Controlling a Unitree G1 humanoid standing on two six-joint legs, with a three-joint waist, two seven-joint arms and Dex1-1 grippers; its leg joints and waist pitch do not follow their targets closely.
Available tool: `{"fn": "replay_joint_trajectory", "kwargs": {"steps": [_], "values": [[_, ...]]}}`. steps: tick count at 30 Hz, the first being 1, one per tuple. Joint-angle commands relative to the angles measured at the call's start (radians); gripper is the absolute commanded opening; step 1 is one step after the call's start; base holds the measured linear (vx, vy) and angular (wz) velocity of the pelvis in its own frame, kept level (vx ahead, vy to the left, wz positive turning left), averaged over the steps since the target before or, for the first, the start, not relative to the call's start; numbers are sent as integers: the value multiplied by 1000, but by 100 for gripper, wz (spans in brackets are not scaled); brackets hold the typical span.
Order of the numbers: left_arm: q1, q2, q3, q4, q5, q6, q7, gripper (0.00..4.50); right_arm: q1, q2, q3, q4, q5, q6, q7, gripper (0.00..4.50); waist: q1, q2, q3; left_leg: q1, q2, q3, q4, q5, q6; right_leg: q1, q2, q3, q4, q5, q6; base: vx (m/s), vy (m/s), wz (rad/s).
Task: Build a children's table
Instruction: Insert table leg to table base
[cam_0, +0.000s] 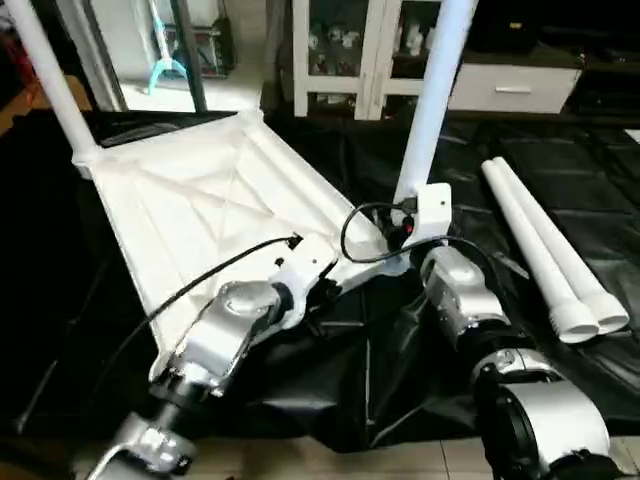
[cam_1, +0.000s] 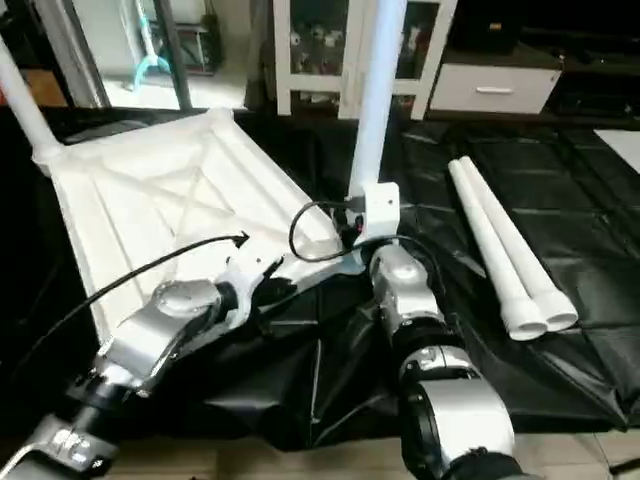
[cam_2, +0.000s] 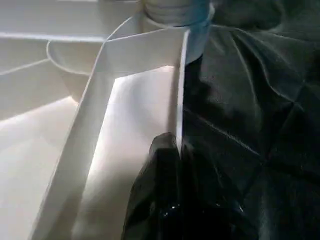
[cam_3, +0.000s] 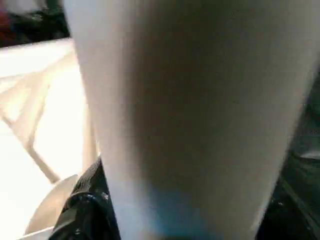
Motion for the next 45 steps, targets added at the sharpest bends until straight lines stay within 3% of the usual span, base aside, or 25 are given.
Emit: {"fn": "replay_joint_trajectory", "kwargs": {"steps": [1,3,4,5,6,8,9,11,17,20,24,26,28,29,32,33,35,36,37,38,42,43,44,45], "values": [[20,23,-12,-20,8,-43,-41,0,35,29,55,23,11,17,168,276,-6,1,-45,-6,-5,-1,-60,-79,36,34,-84,46,-81,246,-182,0,0,0],[115,154,-12,-116,-39,-149,-211,0,55,-91,62,-55,51,42,444,300,-14,2,-43,-12,-4,-3,-58,-98,61,40,-86,46,-86,231,-188,0,0,0],[115,154,-12,-116,-39,-149,-211,0,55,-91,62,-55,51,42,444,308,-16,4,-43,-15,-2,-4,-58,-92,65,41,-86,46,-85,235,-189,0,0,0],[156,218,0,-156,-70,-157,-280,0,74,-161,79,-94,61,73,615,314,-15,10,-44,-7,0,-1,-55,-92,74,33,-82,47,-84,255,-201,0,0,0],[166,235,3,-165,-79,-156,-297,0,79,-180,84,-104,64,84,662,321,-19,5,-44,-11,-2,-2,-55,-82,80,38,-79,45,-82,268,-206,0,0,0],[191,282,24,-178,-99,-157,-337,0,86,-243,81,-119,76,126,760,344,-13,7,-58,-12,-3,-1,-43,19,103,43,-69,42,-60,440,-214,0,0,0],[198,295,31,-180,-104,-160,-347,0,84,-261,75,-118,81,139,778,353,-9,9,-60,-12,-1,1,-39,51,118,37,-67,39,-51,514,-217,0,0,0],[206,314,46,-183,-116,-161,-363,0,86,-292,68,-120,95,153,830,353,-6,5,-60,-12,-2,3,-37,56,125,35,-68,36,-49,542,-224,0,0,0],[199,321,45,-167,-115,-176,-354,0,105,-291,81,-132,109,171,881,321,2,0,-62,-14,-3,4,-36,56,131,37,-71,37,-47,539,-216,0,0,0],[196,316,43,-164,-111,-174,-346,0,107,-281,81,-130,107,171,875,289,4,0,-61,-13,-2,4,-36,53,126,36,-71,37,-48,522,-214,0,0,0],[179,295,33,-152,-92,-158,-300,0,111,-237,99,-105,53,143,747,261,2,0,-60,-11,-2,4,-37,47,117,34,-73,38,-50,486,-216,0,0,0],[171,287,33,-146,-85,-156,-283,0,110,-225,104,-94,38,135,703,248,-1,1,-56,-11,-3,4,-41,24,102,33,-76,40,-55,434,-219,0,0,0],[148,251,24,-134,-67,-127,-234,0,105,-177,94,-59,16,126,520,248,-4,2,-53,-9,-2,3,-44,4,90,32,-78,42,-60,390,-222,0,0,0],[133,225,19,-127,-58,-100,-201,0,101,-150,89,-43,2,121,413,241,-9,3,-47,-6,-2,4,-48,-13,68,28,-80,44,-66,335,-224,0,0,0],[65,99,36,-63,-32,27,-36,0,89,-73,69,2,-24,131,103,226,-14,6,-46,1,-3,4,-52,-36,22,29,-81,47,-76,237,-222,0,0,0],[60,90,37,-58,-31,34,-24,0,88,-68,68,4,-26,132,84,221,-14,5,-48,1,-4,4,-51,-40,19,32,-81,49,-75,232,-222,0,0,0],[-6,-21,79,33,-26,78,124,0,81,5,43,31,-4,153,-40,216,-13,7,-46,-2,-6,4,-52,-36,16,32,-81,50,-79,237,-213,0,0,0],[-34,-58,86,69,-24,76,162,0,79,42,47,37,-2,153,-56,211,-9,11,-50,2,-6,4,-50,-31,13,31,-79,51,-77,255,-209,0,0,0],[-52,-80,87,92,-24,74,184,0,79,65,51,41,-3,152,-67,211,-6,10,-52,3,-7,4,-48,-24,16,32,-78,51,-76,278,-205,0,0,0],[-67,-90,71,99,-24,57,171,0,75,92,64,42,-9,144,-58,211,-4,6,-51,-4,-11,2,-49,-19,21,35,-76,51,-74,311,-192,0,0,0],[-80,-88,48,95,-25,34,128,0,61,117,76,37,-7,112,-8,209,-1,8,-51,-6,-9,0,-50,-54,27,35,-79,48,-76,289,-169,0,0,0],[-66,-63,40,77,-21,16,91,0,57,108,61,20,23,102,68,265,0,14,-52,-6,-9,-1,-50,-59,29,34,-79,47,-76,284,-167,0,0,0],[-63,-58,38,73,-22,14,85,0,57,105,62,18,23,100,78,279,-3,10,-54,-10,-9,-1,-50,-49,29,38,-78,47,-74,302,-165,0,0,0],[-4,29,14,11,-27,-27,-28,0,59,32,83,-23,25,67,256,278,-4,13,-56,-12,-8,-3,-48,-52,43,39,-79,47,-71,337,-163,0,0,0]]}}
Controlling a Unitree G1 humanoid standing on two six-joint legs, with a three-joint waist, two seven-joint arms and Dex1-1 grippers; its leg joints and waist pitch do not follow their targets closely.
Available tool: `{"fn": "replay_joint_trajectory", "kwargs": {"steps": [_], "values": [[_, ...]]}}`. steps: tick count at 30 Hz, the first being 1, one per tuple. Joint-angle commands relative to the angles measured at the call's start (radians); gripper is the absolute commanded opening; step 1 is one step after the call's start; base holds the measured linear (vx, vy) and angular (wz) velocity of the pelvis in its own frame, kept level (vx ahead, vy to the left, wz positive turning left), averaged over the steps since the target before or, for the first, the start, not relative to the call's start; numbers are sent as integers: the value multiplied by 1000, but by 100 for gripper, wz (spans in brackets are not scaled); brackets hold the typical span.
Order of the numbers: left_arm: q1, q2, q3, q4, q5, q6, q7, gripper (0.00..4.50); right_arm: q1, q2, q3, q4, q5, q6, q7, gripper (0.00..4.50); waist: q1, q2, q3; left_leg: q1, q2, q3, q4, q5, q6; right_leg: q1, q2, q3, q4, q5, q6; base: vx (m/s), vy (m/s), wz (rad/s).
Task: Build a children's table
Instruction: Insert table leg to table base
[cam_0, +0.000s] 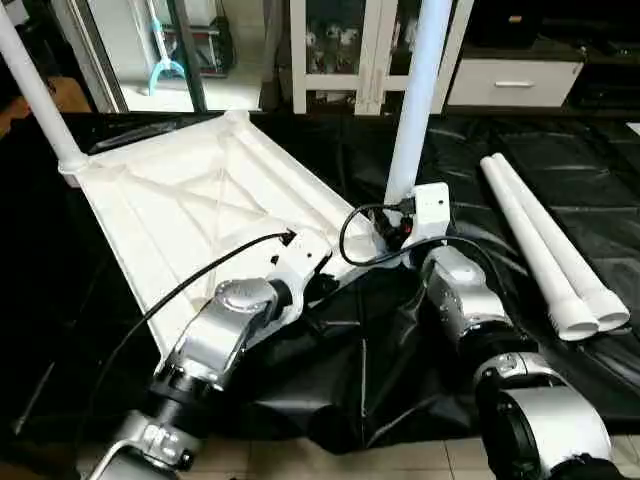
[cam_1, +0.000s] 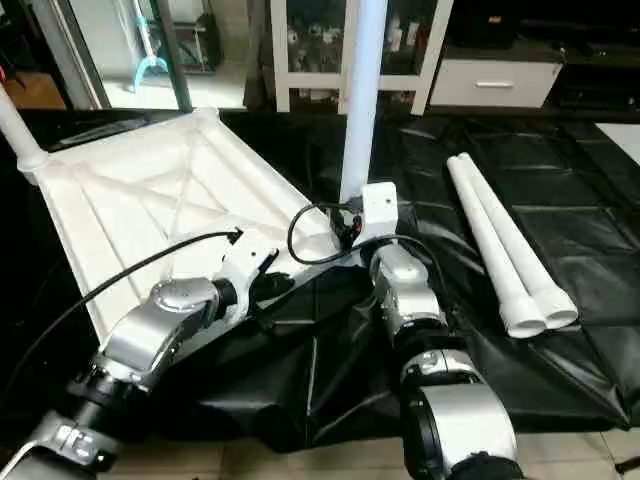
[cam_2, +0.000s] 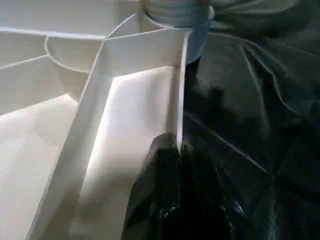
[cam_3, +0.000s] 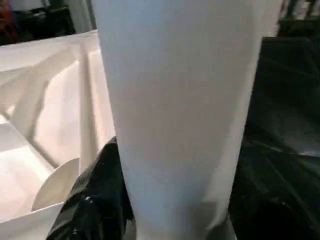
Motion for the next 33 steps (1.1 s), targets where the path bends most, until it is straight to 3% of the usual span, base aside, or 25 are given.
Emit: {"fn": "replay_joint_trajectory", "kwargs": {"steps": [1,3,5,8,12,14,20,22,25,29,32,33], "values": [[48,74,-23,-48,5,-61,-95,0,47,1,79,16,19,11,302,278,-4,-3,-50,-6,-8,-3,-48,-60,54,56,-84,47,-79,352,-166,0,0,0],[65,102,-26,-63,-2,-76,-129,0,49,-29,83,9,13,5,346,303,-14,5,-53,-5,-9,-2,-45,-19,72,56,-76,45,-73,441,-176,0,0,0],[101,150,-14,-90,-23,-136,-193,0,55,-90,85,-11,21,18,459,325,-13,3,-55,-3,-12,-2,-41,0,81,59,-72,44,-69,499,-186,0,0,0],[122,177,-6,-106,-36,-174,-228,0,58,-123,86,-24,29,30,529,350,-12,4,-56,-4,-11,-1,-41,-3,88,59,-72,43,-66,524,-192,0,0,0],[195,295,37,-162,-83,-179,-337,0,41,-265,70,-37,58,81,741,350,-5,8,-59,-4,-8,2,-35,20,108,57,-67,38,-57,574,-195,0,0,0],[204,311,46,-165,-90,-186,-341,0,32,-279,52,-31,82,109,795,350,0,1,-63,-3,-6,3,-33,44,121,57,-67,36,-53,594,-200,0,0,0],[202,291,39,-163,-81,-192,-326,0,41,-237,62,-18,78,108,775,281,4,-1,-65,-5,-7,3,-31,59,124,54,-72,36,-52,565,-205,0,0,0],[202,290,37,-161,-81,-192,-321,0,43,-230,65,-19,79,108,774,277,4,-1,-66,-5,-6,3,-29,63,124,54,-72,36,-51,558,-207,0,0,0],[194,287,34,-151,-73,-185,-291,0,52,-204,68,-22,80,113,752,270,4,-3,-67,-8,-8,4,-27,74,127,53,-71,36,-48,565,-209,0,0,0],[170,253,32,-131,-54,-177,-228,0,67,-155,67,-7,67,106,641,269,2,-4,-62,-7,-7,5,-29,30,117,46,-76,40,-56,473,-210,0,0,0],[134,179,22,-117,-27,-100,-129,0,75,-83,55,29,27,80,374,268,-1,-2,-57,-3,-4,5,-35,0,83,42,-82,43,-66,353,-221,0,0,0],[102,120,23,-90,-7,-42,-47,0,73,-48,38,60,6,77,176,268,-1,-2,-57,-1,-4,5,-36,2,75,42,-82,44,-67,339,-222,0,0,0]]}}
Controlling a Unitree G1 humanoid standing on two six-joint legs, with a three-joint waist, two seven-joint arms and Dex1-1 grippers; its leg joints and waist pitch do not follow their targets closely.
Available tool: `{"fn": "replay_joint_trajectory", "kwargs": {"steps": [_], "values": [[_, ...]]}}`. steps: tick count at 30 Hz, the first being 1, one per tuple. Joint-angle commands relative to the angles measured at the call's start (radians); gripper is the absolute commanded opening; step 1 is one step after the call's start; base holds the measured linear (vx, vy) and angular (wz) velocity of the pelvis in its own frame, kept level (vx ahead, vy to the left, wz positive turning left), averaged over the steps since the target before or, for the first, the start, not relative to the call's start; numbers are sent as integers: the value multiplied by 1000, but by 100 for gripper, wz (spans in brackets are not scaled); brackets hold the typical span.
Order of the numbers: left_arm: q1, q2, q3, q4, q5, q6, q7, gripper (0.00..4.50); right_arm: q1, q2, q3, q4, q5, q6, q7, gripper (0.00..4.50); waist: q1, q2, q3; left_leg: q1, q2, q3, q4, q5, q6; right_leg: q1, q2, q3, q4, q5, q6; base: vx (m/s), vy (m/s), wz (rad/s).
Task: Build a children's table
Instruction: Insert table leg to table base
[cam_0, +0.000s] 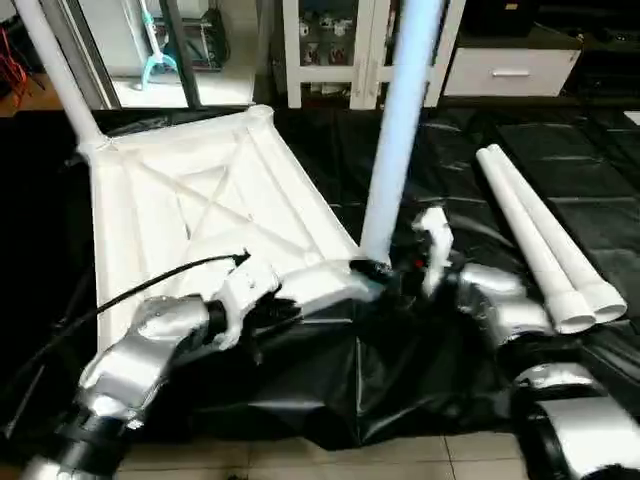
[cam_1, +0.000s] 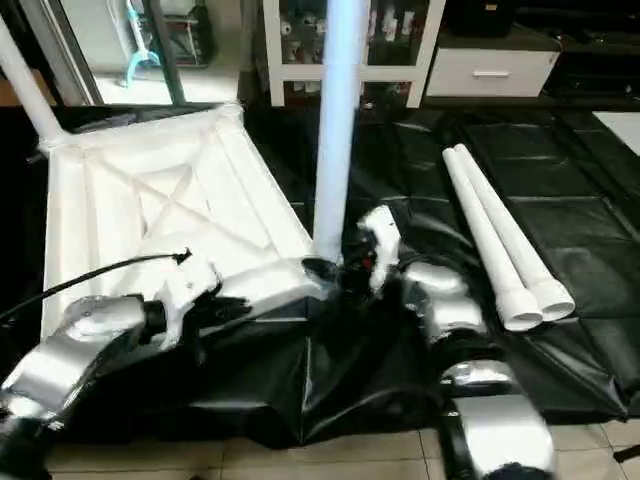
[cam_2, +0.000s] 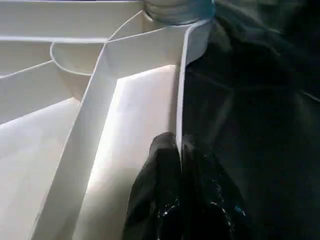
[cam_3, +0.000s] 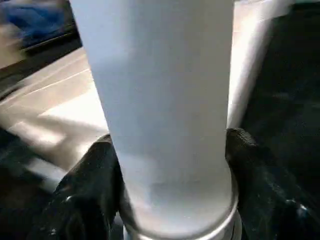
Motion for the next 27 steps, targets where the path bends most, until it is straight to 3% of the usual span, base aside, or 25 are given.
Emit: {"fn": "replay_joint_trajectory", "kwargs": {"steps": [1,4,6,7,8,10,12,13,16,18,20,21,23,24,27], "values": [[-41,-87,-6,48,35,102,157,0,15,53,-20,84,-52,21,-362,267,1,-9,-57,10,-7,7,-48,-4,50,56,-84,48,-84,314,-221,0,0,0],[-86,-168,15,94,37,149,256,0,15,95,-53,108,-34,25,-498,267,2,-10,-50,17,-10,8,-55,-59,14,58,-87,51,-98,205,-213,0,0,0],[-153,-277,25,167,27,154,332,0,20,178,-74,118,-14,28,-580,266,7,-8,-57,17,-11,7,-51,-30,22,61,-84,54,-95,258,-194,0,0,0],[-166,-296,17,178,30,145,331,0,20,199,-70,116,-16,25,-579,266,11,-10,-59,19,-12,7,-49,-20,25,61,-82,54,-93,282,-189,0,0,0],[-172,-301,5,180,34,131,316,0,17,209,-61,111,-21,25,-561,266,18,-3,-61,17,-13,4,-49,-12,27,63,-84,52,-89,313,-179,0,0,0],[-171,-300,-6,173,34,128,289,0,11,211,-49,104,-32,12,-542,266,18,-10,-60,11,-15,3,-50,-22,31,66,-83,50,-90,335,-165,0,0,0],[-139,-244,-36,141,48,93,215,0,-2,189,-71,80,12,-6,-428,266,17,-5,-60,9,-15,1,-50,-31,34,65,-83,49,-89,339,-162,0,0,0],[-120,-214,-45,124,47,81,176,0,-7,179,-95,64,53,-1,-356,301,17,-5,-62,9,-15,1,-49,-40,38,67,-84,49,-90,340,-161,0,0,0],[-53,-109,-67,69,39,17,58,0,-7,93,-71,25,32,-23,-239,334,10,-5,-66,3,-14,-2,-45,0,53,74,-78,45,-78,444,-166,0,0,0],[27,-9,-56,-2,-2,-53,-75,0,-5,5,-78,-18,64,4,-65,343,2,-4,-67,-4,-20,-2,-41,14,79,78,-74,45,-72,536,-164,0,0,0],[72,50,-33,-45,-33,-47,-138,0,2,-60,-65,-52,79,34,75,355,0,-4,-69,-1,-18,-1,-38,25,93,79,-70,41,-66,575,-167,0,0,0],[89,76,-22,-58,-44,-40,-161,0,7,-94,-50,-67,79,55,142,378,4,-3,-72,0,-16,0,-35,50,102,78,-65,39,-59,626,-166,0,0,0],[111,113,-4,-69,-59,-40,-192,0,21,-149,-21,-105,81,106,258,384,10,-1,-75,2,-12,0,-30,80,114,73,-61,34,-52,679,-160,0,0,0],[115,123,0,-70,-61,-41,-196,0,24,-163,-16,-113,81,116,285,384,12,-5,-76,1,-12,2,-28,98,122,71,-61,34,-49,701,-160,0,0,0],[109,137,12,-48,-60,-59,-180,0,21,-195,-18,-101,83,128,364,371,21,-8,-74,-2,-16,4,-29,71,116,69,-64,34,-53,670,-151,0,0,0]]}}
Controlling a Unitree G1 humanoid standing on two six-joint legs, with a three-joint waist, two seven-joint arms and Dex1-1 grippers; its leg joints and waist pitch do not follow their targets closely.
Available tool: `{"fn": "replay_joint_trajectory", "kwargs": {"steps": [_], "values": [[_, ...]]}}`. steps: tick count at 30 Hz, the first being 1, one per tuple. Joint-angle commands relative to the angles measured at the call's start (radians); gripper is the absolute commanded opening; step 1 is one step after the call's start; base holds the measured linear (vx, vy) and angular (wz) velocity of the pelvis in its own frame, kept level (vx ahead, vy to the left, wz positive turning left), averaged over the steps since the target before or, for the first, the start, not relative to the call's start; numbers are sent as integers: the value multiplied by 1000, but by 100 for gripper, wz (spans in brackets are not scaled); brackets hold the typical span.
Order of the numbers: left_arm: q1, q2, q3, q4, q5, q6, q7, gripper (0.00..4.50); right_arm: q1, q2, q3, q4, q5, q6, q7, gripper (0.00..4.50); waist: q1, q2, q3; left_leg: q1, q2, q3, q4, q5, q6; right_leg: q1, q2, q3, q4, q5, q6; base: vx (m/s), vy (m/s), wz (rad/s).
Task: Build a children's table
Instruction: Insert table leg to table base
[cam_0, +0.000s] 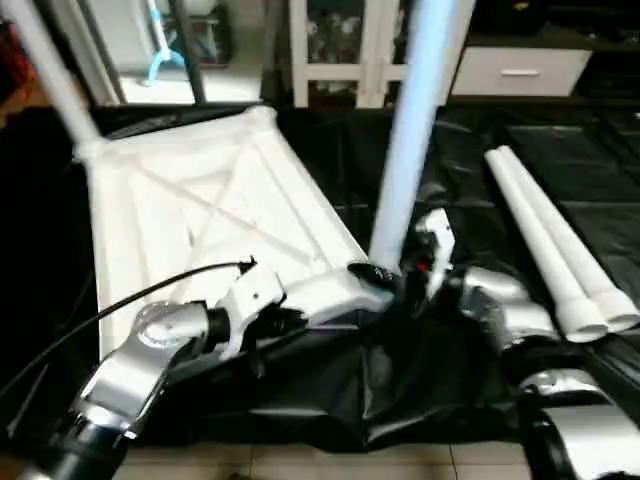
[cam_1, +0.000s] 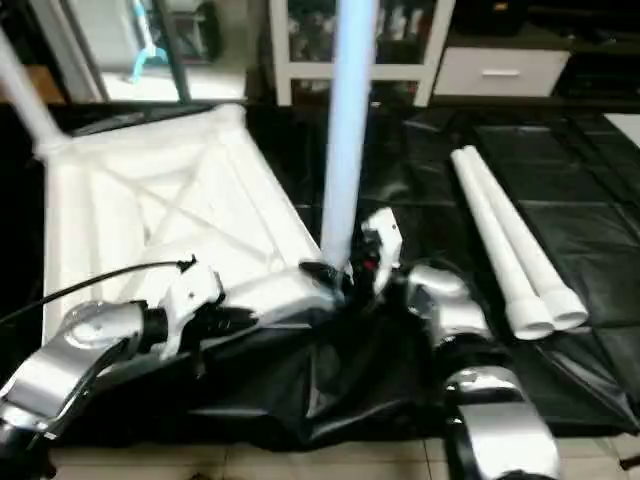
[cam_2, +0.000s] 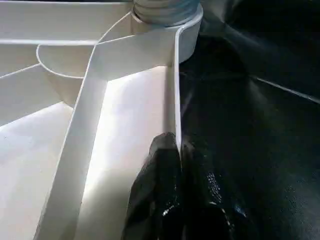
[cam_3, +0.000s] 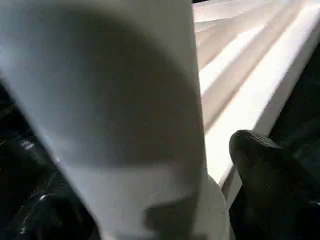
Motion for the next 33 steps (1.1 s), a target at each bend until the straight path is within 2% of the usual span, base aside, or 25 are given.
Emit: {"fn": "replay_joint_trajectory", "kwargs": {"steps": [1,2,5,8,13,14,16,17,18,19,20,21,22,23,27,28,29,31,33], "values": [[27,31,30,44,0,8,-4,0,-11,-71,-56,-2,33,-6,13,362,1,-9,-71,9,-14,7,-32,65,106,71,-65,36,-50,655,-157,0,0,0],[25,29,31,45,1,7,0,0,-11,-71,-57,3,32,-11,14,354,1,-16,-69,9,-13,7,-34,52,102,72,-66,38,-52,617,-161,0,0,0],[25,23,28,32,-4,12,2,0,2,-53,-55,-7,38,-7,2,342,-2,-14,-67,11,-11,7,-37,35,97,69,-70,39,-59,530,-179,0,0,0],[25,20,24,28,-4,16,7,0,11,-38,-52,-18,35,-5,-25,312,-5,-12,-67,11,-9,6,-35,47,103,67,-70,40,-58,509,-198,0,0,0],[2,-7,14,60,31,17,68,0,34,19,-25,-13,-27,-36,-169,274,-12,-9,-64,11,-10,5,-37,52,102,63,-75,42,-60,494,-205,0,0,0],[-18,-39,9,71,48,32,112,0,31,61,-30,17,-55,-58,-326,270,-16,-10,-64,11,-11,6,-38,39,93,65,-74,43,-63,470,-208,0,0,0],[-30,-57,3,75,57,47,134,0,26,84,-40,36,-62,-62,-419,255,-20,-8,-59,16,-9,6,-44,17,78,61,-77,44,-71,405,-211,0,0,0],[-53,-91,-7,85,69,81,171,0,19,113,-51,64,-77,-64,-567,254,-23,-3,-57,17,-8,5,-47,3,64,60,-80,44,-74,358,-216,0,0,0],[-80,-131,-14,101,82,115,219,0,15,142,-63,87,-89,-57,-711,252,-27,-6,-53,18,-7,5,-51,-4,46,60,-80,45,-78,319,-218,0,0,0],[-92,-149,-17,109,87,130,240,0,14,155,-68,96,-92,-53,-766,246,-27,-6,-53,18,-7,5,-51,-4,46,60,-80,45,-78,319,-218,0,0,0],[-121,-198,-12,132,97,169,303,0,13,185,-85,110,-83,-47,-846,240,-28,-5,-45,27,-10,8,-56,-46,14,58,-84,51,-91,235,-220,0,0,0],[-147,-247,-4,157,100,197,360,0,13,217,-101,120,-68,-46,-898,236,-29,-8,-46,27,-9,9,-55,-67,5,66,-86,55,-94,202,-218,0,0,0],[-173,-291,0,184,99,209,402,0,13,248,-107,127,-58,-49,-923,234,-23,-5,-48,26,-10,5,-56,-56,1,67,-87,53,-93,204,-209,0,0,0],[-197,-330,-8,208,102,207,424,0,12,282,-100,133,-59,-58,-925,234,-23,-1,-52,25,-10,5,-54,-37,4,65,-85,54,-90,249,-205,0,0,0],[-209,-357,-31,213,94,174,389,0,7,316,-72,122,-73,-100,-869,226,-21,-8,-56,21,-14,2,-53,-23,18,71,-80,50,-83,363,-180,0,0,0],[-197,-336,-35,200,94,158,358,0,3,307,-76,108,-61,-107,-824,225,-20,2,-55,23,-12,0,-54,-31,19,69,-82,49,-83,356,-180,0,0,0],[-182,-309,-36,186,90,141,323,0,2,292,-79,89,-44,-114,-758,225,-21,-1,-55,21,-12,0,-54,-52,23,71,-83,51,-87,349,-180,0,0,0],[-149,-254,-37,157,80,113,257,0,3,250,-66,57,-35,-142,-650,279,-22,-1,-56,19,-12,-1,-54,-48,31,73,-81,49,-84,368,-181,0,0,0],[-77,-149,-33,96,50,49,131,0,4,154,-58,31,-27,-155,-500,294,-25,-3,-61,12,-13,-2,-49,-28,45,80,-80,49,-78,435,-184,0,0,0]]}}
